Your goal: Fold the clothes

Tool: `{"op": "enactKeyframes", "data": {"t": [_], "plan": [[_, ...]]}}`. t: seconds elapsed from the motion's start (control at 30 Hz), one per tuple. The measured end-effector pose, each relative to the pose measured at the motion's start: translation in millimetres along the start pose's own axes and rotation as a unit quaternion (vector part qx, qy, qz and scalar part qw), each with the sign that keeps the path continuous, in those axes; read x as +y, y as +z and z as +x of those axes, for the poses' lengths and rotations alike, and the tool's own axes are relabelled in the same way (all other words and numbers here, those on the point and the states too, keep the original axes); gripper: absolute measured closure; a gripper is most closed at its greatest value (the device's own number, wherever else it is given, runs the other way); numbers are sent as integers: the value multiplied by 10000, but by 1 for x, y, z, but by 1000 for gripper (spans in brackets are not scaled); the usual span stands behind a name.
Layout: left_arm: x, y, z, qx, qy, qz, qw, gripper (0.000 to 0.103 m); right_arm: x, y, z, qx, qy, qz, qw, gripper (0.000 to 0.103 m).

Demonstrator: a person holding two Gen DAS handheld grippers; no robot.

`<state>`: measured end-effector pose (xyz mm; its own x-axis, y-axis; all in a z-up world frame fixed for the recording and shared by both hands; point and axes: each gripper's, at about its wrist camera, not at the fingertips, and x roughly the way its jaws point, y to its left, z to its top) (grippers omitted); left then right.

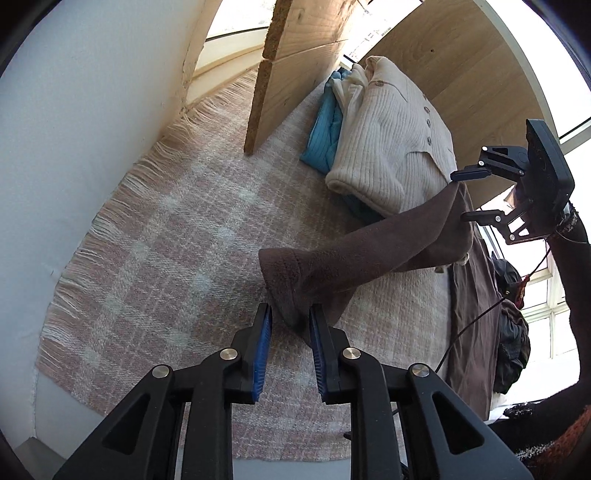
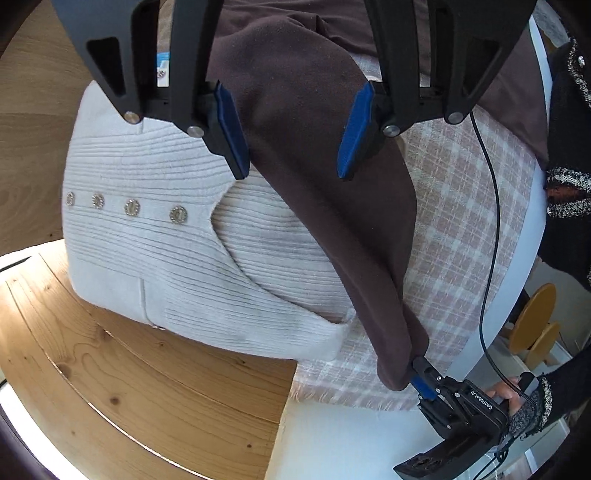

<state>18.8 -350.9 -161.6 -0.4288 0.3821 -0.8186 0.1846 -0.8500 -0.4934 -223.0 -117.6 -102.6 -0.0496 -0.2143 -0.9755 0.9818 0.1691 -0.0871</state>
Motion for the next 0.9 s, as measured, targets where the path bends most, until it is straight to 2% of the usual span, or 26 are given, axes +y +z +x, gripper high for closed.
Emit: {"op": "enactKeyframes", "data": {"t": [0.03, 0.07, 0.1, 0.13, 0.2, 0.3, 0.33, 0.37, 0.4, 0.5, 0.63, 0.7, 0.77, 0.87, 0.9], "plan": [[-2, -2, 1, 12, -3, 61, 10000, 84, -2, -1, 2, 55, -37, 47, 10000, 59], [-5, -4, 2, 20, -10, 136, 9999, 82, -4, -2, 4, 110, -74, 95, 9999, 82], [-7, -5, 4, 25, -26, 195, 9998, 81, -7, -3, 5, 129, -80, 163, 9998, 93], [-8, -5, 7, 27, -43, 239, 9997, 81, -10, -4, 2, 85, -28, 269, 9996, 97], [-11, -4, 14, 56, -41, 314, 9995, 81, -17, -6, -4, -2, 49, 463, 9989, 98], [-17, 0, 29, 150, 52, 440, 9989, 81, -17, -8, -8, -91, -59, 504, 9987, 99], [-21, 1, 32, 203, 40, 503, 9985, 88, -17, -8, -9, -115, -81, 536, 9985, 99], [-25, 0, 34, 251, 26, 619, 9978, 100, -17, -9, -12, -151, -113, 575, 9982, 99], [-31, 0, 34, 300, 25, 749, 9967, 101, -18, -10, -15, -205, -138, 626, 9977, 99], [-48, -5, 19, 374, -24, 1143, 9927, 101, -21, -15, -28, -335, -187, 786, 9962, 99], [-65, -8, -19, 230, -106, 1492, 9885, 101, -26, -19, -42, -531, -168, 981, 9936, 99], [-66, -11, -26, 222, -87, 1627, 9864, 101, -24, -17, -33, -492, -200, 962, 9939, 99], [-53, -13, -8, 470, -12, 1444, 9884, 100, -22, -13, -17, -371, -282, 908, 9948, 99], [-31, -19, 26, 954, 415, 1159, 9878, 101, -15, -9, 0, -196, -416, 744, 9962, 99], [-26, -20, 22, 911, 422, 1038, 9895, 103, -12, -8, 4, -140, -463, 657, 9967, 99]]}}
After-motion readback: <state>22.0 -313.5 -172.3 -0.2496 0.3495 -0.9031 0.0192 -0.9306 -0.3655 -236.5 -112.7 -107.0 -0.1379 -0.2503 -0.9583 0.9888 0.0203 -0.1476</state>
